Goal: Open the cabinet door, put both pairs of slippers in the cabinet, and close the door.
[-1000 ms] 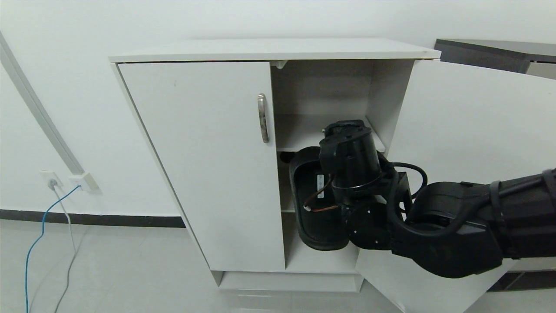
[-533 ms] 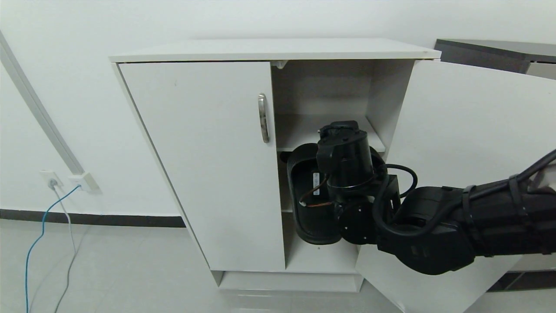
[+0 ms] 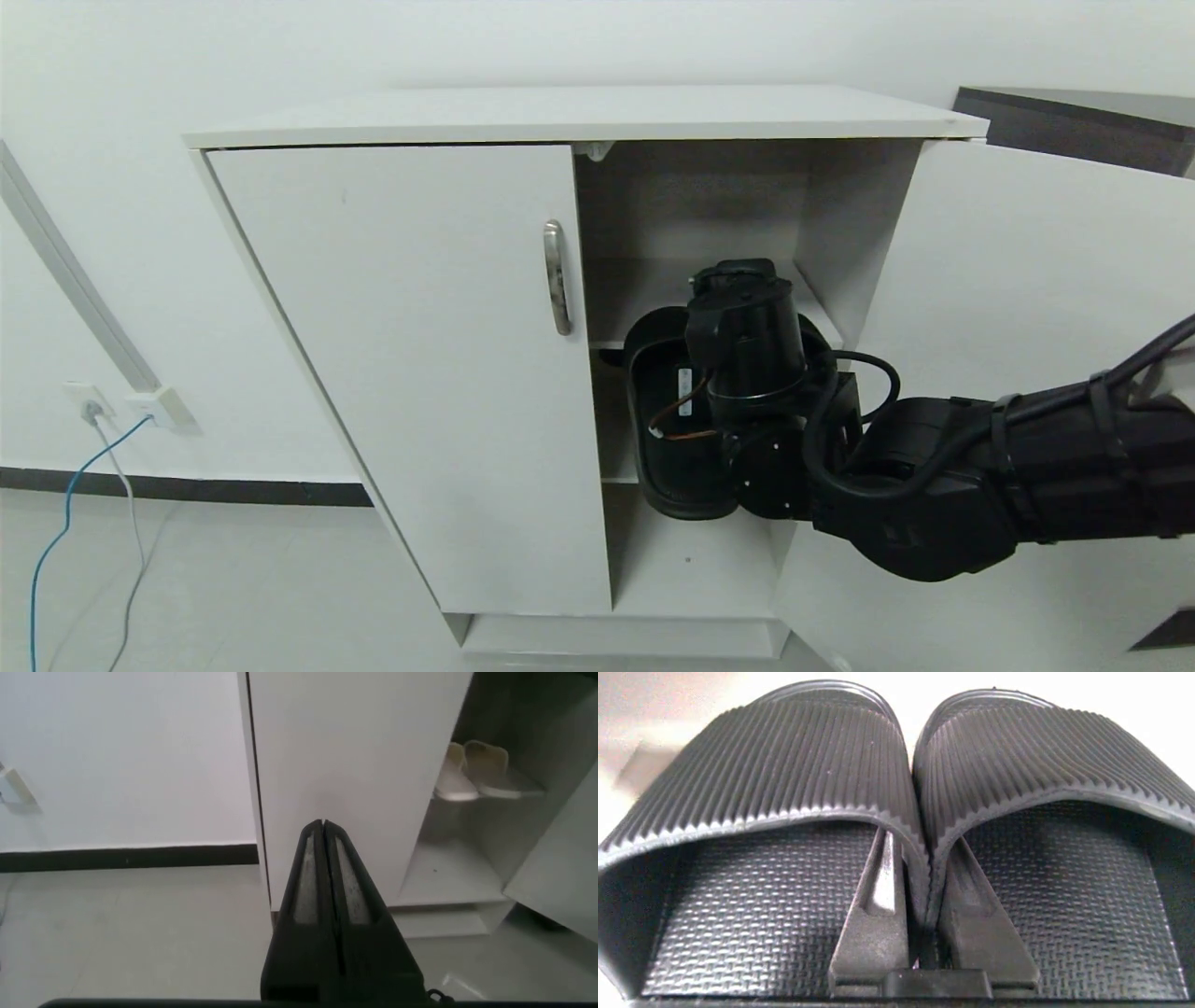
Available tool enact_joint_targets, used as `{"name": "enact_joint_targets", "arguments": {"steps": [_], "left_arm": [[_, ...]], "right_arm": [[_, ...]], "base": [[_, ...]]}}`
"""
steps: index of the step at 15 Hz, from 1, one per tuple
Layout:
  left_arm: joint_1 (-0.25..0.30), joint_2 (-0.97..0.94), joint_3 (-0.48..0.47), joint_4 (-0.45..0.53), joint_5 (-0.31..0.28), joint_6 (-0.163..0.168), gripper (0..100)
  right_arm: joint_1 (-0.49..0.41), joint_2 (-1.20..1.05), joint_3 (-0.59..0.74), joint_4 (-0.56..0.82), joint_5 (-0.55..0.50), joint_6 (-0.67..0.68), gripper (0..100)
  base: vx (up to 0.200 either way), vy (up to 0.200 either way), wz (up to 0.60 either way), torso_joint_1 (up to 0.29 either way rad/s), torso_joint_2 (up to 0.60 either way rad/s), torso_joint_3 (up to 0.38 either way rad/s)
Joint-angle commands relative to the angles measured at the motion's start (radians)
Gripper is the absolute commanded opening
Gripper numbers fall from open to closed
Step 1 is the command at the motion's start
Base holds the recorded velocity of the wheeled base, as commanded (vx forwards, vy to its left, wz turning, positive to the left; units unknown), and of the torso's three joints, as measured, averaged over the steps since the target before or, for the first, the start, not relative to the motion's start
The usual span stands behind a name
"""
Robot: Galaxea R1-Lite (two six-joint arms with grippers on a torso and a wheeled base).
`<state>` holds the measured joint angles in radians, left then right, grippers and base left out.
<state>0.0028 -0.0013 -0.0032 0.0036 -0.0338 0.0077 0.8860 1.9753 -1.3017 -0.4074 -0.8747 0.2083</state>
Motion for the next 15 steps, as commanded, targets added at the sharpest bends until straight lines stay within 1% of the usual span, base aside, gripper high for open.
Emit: {"name": "enact_joint_targets", "arguments": {"steps": [1, 3, 9, 11, 13, 14, 15], "left_arm": [[0.000, 0.001, 0.000, -0.001, 0.000, 0.000, 0], [0.000, 0.001, 0.000, -0.001, 0.000, 0.000, 0], [0.000, 0.001, 0.000, -0.001, 0.000, 0.000, 0], [0.000, 0.001, 0.000, -0.001, 0.000, 0.000, 0], [0.000, 0.001, 0.000, -0.001, 0.000, 0.000, 0], [0.000, 0.001, 0.000, -0.001, 0.000, 0.000, 0], [0.000, 0.001, 0.000, -0.001, 0.000, 0.000, 0]], "right_arm": [[0.001, -0.006, -0.001, -0.001, 0.000, 0.000, 0], [-0.001, -0.007, 0.001, -0.001, 0.000, 0.000, 0], [-0.001, -0.006, -0.001, -0.001, 0.000, -0.001, 0], [-0.013, -0.001, -0.008, 0.001, 0.003, -0.004, 0], [-0.039, 0.011, -0.039, 0.010, 0.045, -0.012, 0], [-0.064, 0.020, -0.080, 0.035, 0.092, -0.012, 0], [-0.081, 0.037, -0.119, 0.075, 0.106, -0.010, 0]], "base": [[0.200, 0.000, 0.00, 0.007, 0.00, 0.007], [0.200, 0.000, 0.00, -0.002, 0.00, 0.002], [0.000, 0.000, 0.00, 0.000, 0.00, 0.000], [0.000, 0.000, 0.00, 0.000, 0.00, 0.000], [0.000, 0.000, 0.00, 0.000, 0.00, 0.000], [0.000, 0.000, 0.00, 0.000, 0.00, 0.000], [0.000, 0.000, 0.00, 0.000, 0.00, 0.000]]}}
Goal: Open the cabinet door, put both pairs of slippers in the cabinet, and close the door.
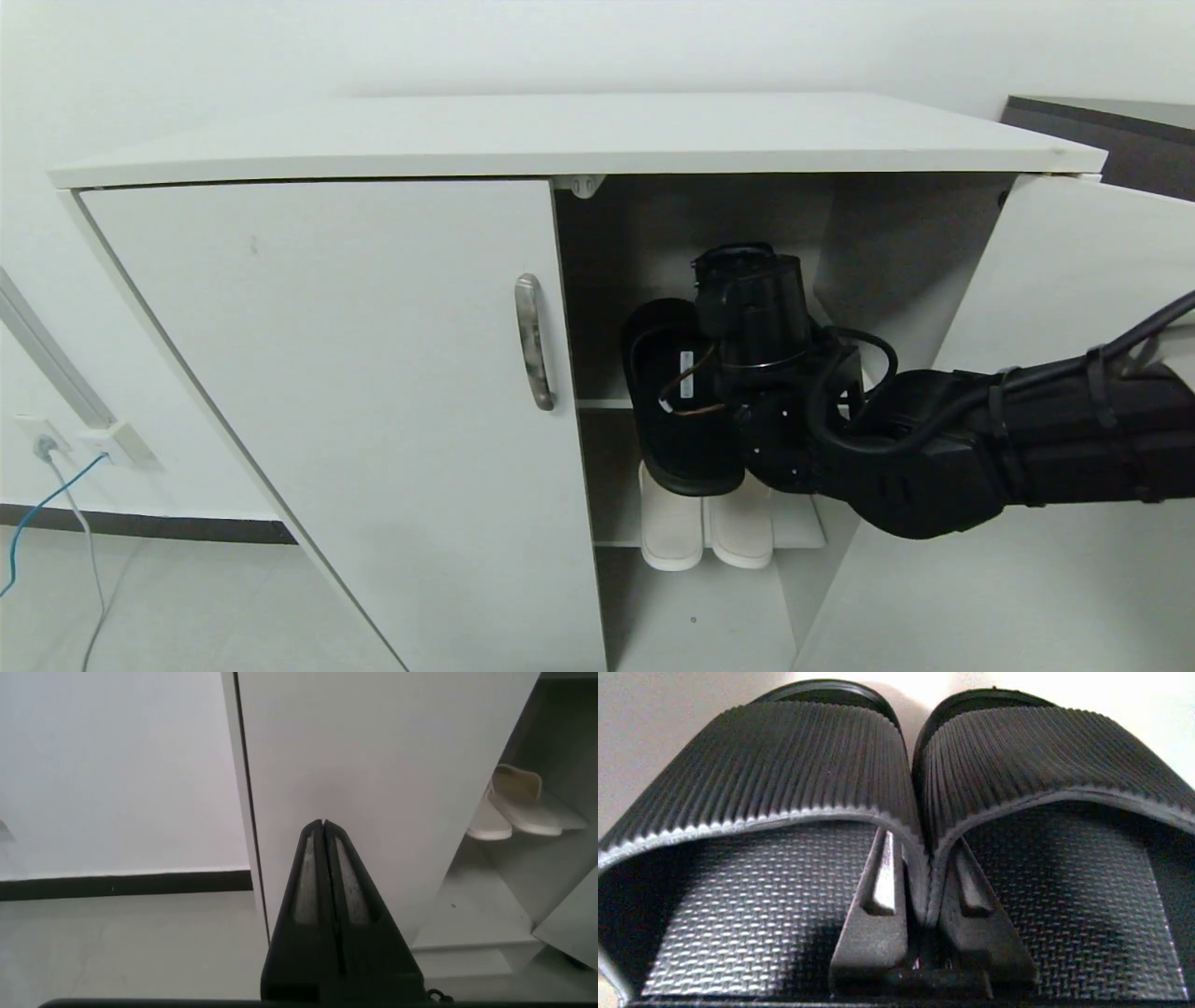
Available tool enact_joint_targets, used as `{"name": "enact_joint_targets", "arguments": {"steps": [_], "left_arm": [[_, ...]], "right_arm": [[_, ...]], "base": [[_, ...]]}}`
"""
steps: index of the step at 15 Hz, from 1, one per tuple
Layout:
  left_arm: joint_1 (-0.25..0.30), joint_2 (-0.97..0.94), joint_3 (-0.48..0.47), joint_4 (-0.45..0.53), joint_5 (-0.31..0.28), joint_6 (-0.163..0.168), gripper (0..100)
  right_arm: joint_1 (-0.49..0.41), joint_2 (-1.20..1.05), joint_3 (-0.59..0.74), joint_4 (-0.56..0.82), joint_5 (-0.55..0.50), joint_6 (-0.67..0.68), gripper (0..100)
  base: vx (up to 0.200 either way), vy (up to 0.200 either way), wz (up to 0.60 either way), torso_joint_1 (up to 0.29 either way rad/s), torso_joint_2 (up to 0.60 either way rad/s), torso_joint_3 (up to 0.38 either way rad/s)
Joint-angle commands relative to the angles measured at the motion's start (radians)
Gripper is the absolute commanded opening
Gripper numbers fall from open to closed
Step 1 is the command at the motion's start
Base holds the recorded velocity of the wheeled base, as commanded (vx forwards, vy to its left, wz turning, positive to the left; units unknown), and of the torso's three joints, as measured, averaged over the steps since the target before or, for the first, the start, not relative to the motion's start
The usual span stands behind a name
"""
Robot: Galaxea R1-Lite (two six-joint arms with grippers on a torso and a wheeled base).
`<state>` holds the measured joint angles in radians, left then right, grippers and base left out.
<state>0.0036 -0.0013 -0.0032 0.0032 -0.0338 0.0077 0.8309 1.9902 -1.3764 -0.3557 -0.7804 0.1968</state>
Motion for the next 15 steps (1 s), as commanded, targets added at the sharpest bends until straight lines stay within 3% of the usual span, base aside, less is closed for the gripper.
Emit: {"name": "enact_joint_targets", "arguments": {"steps": [1, 8, 14, 15], "left_arm": [[-0.001, 0.001, 0.000, 0.000, 0.000, 0.000, 0], [-0.001, 0.001, 0.000, 0.000, 0.002, -0.002, 0], [-0.001, 0.001, 0.000, 0.000, 0.002, -0.002, 0], [-0.001, 0.001, 0.000, 0.000, 0.002, -0.002, 0]], "right_arm": [[-0.041, 0.044, -0.093, 0.057, 0.013, 0.006, 0], [-0.101, 0.176, -0.348, 0.169, 0.013, 0.009, 0], [-0.105, 0.188, -0.359, 0.170, 0.010, 0.007, 0], [-0.107, 0.190, -0.359, 0.170, 0.010, 0.007, 100]], "base": [[0.000, 0.000, 0.00, 0.000, 0.00, 0.000], [0.000, 0.000, 0.00, 0.000, 0.00, 0.000], [0.000, 0.000, 0.00, 0.000, 0.00, 0.000], [0.000, 0.000, 0.00, 0.000, 0.00, 0.000]]}}
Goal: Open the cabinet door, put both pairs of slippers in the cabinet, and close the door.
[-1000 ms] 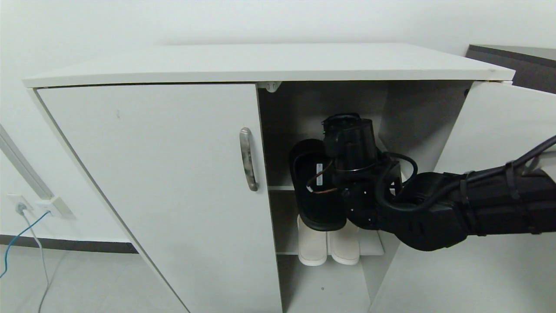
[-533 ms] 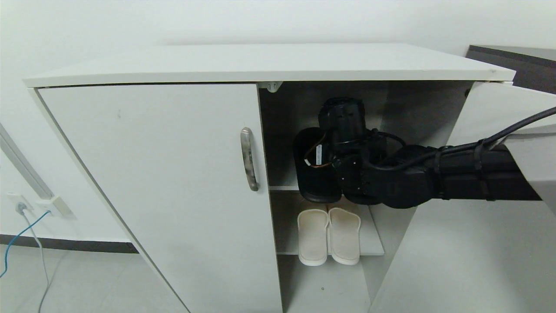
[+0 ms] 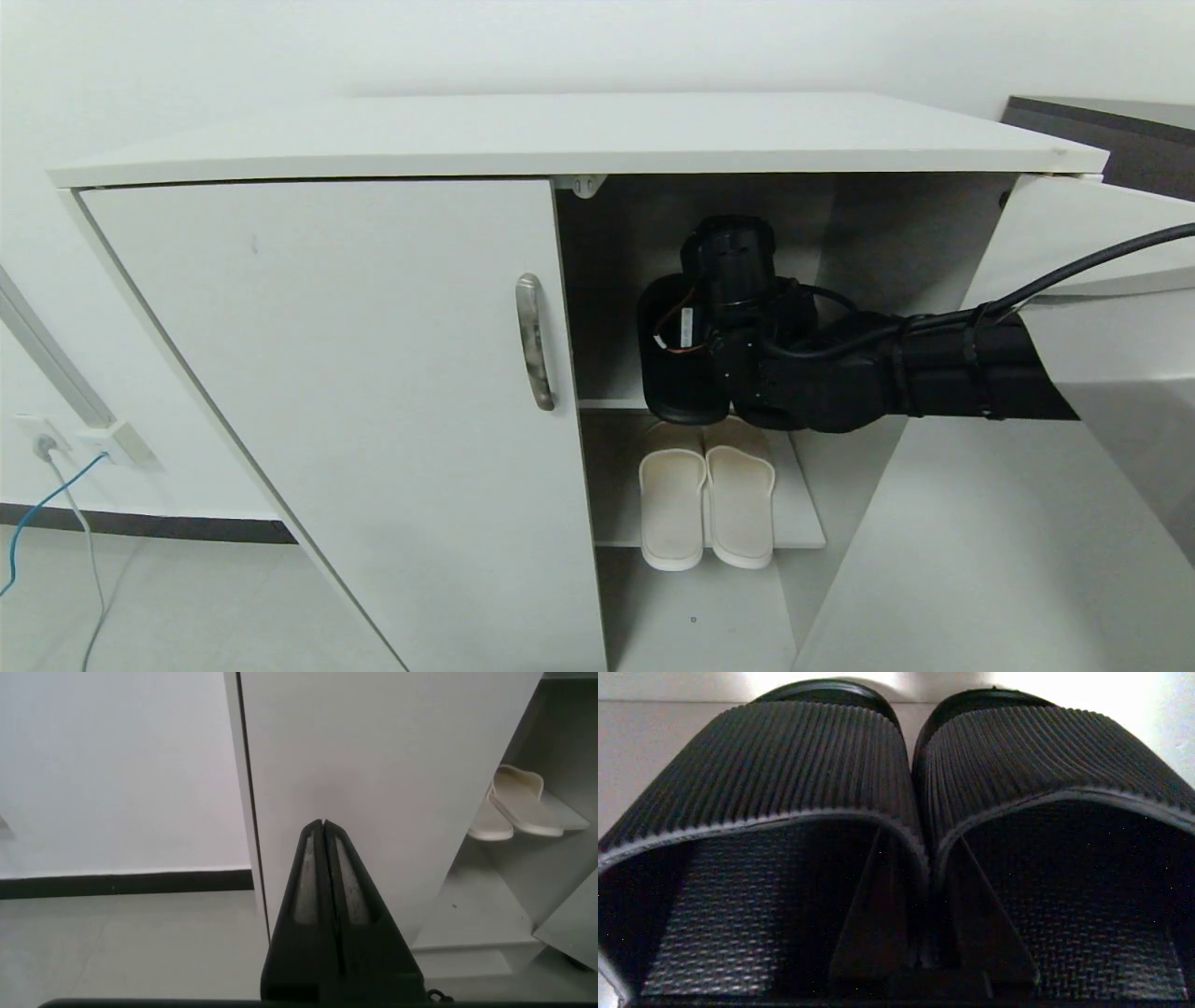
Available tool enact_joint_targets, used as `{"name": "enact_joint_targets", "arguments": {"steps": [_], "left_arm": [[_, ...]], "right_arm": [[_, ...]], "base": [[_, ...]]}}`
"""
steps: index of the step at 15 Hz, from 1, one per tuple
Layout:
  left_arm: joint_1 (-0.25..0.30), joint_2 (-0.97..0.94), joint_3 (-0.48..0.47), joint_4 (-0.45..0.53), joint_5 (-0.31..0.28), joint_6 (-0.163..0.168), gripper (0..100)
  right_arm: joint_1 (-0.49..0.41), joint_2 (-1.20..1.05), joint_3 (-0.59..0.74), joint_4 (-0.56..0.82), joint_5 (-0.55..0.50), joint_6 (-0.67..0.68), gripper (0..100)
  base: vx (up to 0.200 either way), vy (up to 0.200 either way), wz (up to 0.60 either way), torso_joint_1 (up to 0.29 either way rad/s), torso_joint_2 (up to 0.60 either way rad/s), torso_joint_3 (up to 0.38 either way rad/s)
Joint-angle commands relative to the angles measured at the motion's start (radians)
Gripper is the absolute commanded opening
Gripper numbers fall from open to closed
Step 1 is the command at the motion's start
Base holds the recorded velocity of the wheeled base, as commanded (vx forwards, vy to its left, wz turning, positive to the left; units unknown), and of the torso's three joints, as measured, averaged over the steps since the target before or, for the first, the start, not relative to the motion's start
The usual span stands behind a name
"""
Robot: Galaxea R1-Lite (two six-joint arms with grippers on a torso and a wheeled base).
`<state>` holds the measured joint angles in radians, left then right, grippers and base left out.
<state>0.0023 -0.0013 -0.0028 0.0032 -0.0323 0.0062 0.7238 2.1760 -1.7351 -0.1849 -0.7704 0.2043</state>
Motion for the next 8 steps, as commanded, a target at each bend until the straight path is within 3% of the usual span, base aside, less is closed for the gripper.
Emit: {"name": "enact_joint_targets", "arguments": {"steps": [1, 5, 8], "left_arm": [[0.001, 0.001, 0.000, 0.000, 0.000, 0.000, 0], [0.001, 0.001, 0.000, 0.000, 0.000, 0.000, 0], [0.001, 0.001, 0.000, 0.000, -0.001, 0.000, 0]], "right_arm": [[0.000, 0.004, 0.002, 0.001, 0.000, 0.000, 100], [0.006, -0.028, 0.037, -0.001, -0.003, 0.000, 100], [0.046, -0.116, 0.163, -0.010, -0.004, 0.006, 100]], "base": [[0.000, 0.000, 0.00, 0.000, 0.00, 0.000], [0.000, 0.000, 0.00, 0.000, 0.00, 0.000], [0.000, 0.000, 0.00, 0.000, 0.00, 0.000]]}}
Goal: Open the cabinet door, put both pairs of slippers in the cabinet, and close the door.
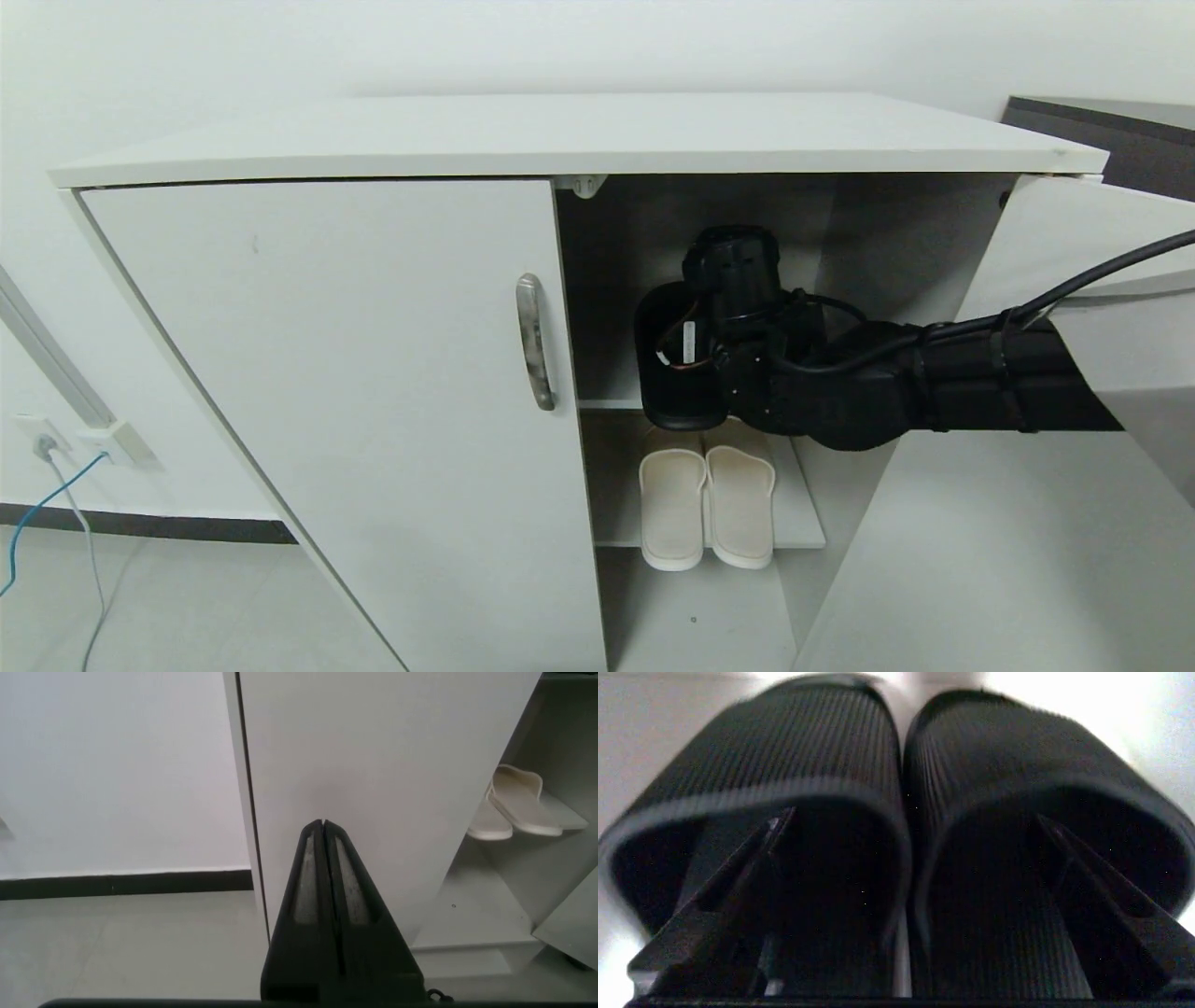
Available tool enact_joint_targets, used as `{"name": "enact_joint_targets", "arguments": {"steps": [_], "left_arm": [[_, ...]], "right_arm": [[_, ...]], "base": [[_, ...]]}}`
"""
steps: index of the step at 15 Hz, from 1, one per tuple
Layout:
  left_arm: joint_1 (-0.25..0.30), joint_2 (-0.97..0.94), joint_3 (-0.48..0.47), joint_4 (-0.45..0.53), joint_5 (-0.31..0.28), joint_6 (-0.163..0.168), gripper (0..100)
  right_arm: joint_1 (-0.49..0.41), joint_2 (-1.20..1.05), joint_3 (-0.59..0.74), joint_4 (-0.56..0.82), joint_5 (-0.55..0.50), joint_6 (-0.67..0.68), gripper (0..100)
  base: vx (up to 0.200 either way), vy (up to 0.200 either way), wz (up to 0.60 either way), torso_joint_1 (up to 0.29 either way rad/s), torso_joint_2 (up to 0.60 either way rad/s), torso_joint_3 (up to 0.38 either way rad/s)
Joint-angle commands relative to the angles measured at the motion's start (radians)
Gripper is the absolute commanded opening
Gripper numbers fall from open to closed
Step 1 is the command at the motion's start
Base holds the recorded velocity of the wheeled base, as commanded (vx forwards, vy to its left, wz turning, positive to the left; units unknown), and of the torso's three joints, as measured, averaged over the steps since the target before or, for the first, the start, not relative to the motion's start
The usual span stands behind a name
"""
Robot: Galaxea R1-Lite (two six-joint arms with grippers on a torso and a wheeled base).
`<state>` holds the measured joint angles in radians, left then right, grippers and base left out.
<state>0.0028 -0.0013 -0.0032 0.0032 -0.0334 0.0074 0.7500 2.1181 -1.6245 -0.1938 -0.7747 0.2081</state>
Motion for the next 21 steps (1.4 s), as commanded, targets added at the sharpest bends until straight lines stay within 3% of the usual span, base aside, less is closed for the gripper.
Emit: {"name": "enact_joint_targets", "arguments": {"steps": [1, 9, 13, 18, 19, 21], "left_arm": [[0.000, 0.001, 0.000, 0.000, 0.000, 0.000, 0], [0.000, 0.001, 0.000, 0.000, 0.000, 0.000, 0], [0.000, 0.001, 0.000, 0.001, 0.000, -0.001, 0], [0.000, 0.001, 0.000, 0.000, 0.000, 0.000, 0], [0.000, 0.001, 0.000, 0.000, 0.000, 0.000, 0], [0.000, 0.001, 0.000, 0.000, 0.000, 0.000, 0]], "right_arm": [[0.028, -0.075, 0.077, -0.003, 0.000, 0.005, 100], [0.137, -0.323, 0.406, -0.087, -0.017, 0.025, 100], [0.212, -0.429, 0.629, -0.253, -0.002, 0.016, 100], [0.219, -0.425, 0.640, -0.276, 0.008, 0.016, 100], [0.221, -0.422, 0.635, -0.277, 0.008, 0.017, 0], [0.223, -0.422, 0.637, -0.277, 0.009, 0.016, 0]], "base": [[0.000, 0.000, 0.00, 0.000, 0.00, 0.000], [0.000, 0.000, 0.00, 0.000, 0.00, 0.000], [0.000, 0.000, 0.00, 0.000, 0.00, 0.000], [0.000, 0.000, 0.00, 0.000, 0.00, 0.000], [0.000, 0.000, 0.00, 0.000, 0.00, 0.000], [0.000, 0.000, 0.00, 0.000, 0.00, 0.000]]}}
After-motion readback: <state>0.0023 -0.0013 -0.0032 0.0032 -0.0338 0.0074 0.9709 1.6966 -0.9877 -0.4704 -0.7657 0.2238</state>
